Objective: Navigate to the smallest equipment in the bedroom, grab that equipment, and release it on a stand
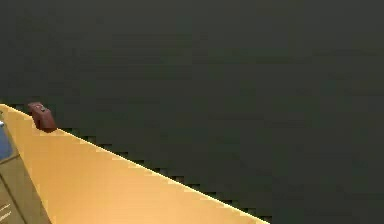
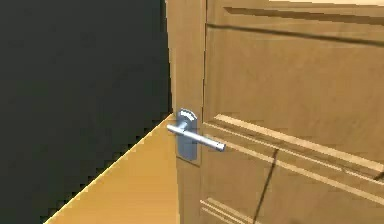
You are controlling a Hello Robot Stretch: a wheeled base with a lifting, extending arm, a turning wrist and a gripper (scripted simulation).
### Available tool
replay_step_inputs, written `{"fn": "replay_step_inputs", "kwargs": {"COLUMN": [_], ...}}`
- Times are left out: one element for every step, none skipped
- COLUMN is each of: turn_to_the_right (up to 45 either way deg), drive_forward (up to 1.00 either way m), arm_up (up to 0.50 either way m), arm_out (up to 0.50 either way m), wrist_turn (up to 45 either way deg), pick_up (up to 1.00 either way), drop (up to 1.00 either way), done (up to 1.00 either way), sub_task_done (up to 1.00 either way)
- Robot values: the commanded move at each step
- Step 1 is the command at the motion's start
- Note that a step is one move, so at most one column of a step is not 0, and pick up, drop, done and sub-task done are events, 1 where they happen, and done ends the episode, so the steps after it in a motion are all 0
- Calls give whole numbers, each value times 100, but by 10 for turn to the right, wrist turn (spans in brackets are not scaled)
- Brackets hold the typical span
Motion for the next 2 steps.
{"fn": "replay_step_inputs", "kwargs": {"turn_to_the_right": [-450,-150], "drive_forward": [0,0], "arm_up": [0,0], "arm_out": [0,0], "wrist_turn": [0,0], "pick_up": [0,0], "drop": [0,0], "done": [0,0], "sub_task_done": [0,0]}}
